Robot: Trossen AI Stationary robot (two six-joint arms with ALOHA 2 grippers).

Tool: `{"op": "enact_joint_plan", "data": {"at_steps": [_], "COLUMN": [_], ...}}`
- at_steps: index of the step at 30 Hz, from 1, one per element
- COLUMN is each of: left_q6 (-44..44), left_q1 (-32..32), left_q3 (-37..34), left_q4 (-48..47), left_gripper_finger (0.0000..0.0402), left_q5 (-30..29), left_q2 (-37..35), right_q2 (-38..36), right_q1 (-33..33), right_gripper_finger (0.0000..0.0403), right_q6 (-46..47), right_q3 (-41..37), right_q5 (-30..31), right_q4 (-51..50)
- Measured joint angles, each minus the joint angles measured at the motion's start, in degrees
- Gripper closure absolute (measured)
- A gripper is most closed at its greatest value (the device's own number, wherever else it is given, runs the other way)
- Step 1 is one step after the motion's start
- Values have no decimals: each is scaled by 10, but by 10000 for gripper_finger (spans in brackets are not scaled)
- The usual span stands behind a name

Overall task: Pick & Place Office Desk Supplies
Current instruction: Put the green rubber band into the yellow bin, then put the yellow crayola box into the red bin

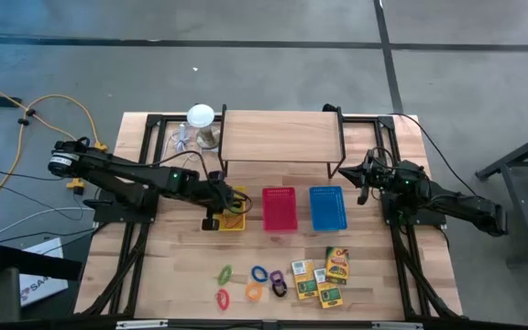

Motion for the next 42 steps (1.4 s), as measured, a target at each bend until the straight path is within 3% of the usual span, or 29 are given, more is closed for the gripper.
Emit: {"op": "enact_joint_plan", "data": {"at_steps": [42], "left_q6": [6], "left_q1": [0], "left_q3": [1], "left_q4": [29], "left_gripper_finger": [347], "left_q5": [3], "left_q2": [-4], "right_q2": [0], "right_q1": [0], "right_gripper_finger": [401], "right_q6": [0], "right_q3": [0], "right_q5": [0], "right_q4": [0]}}
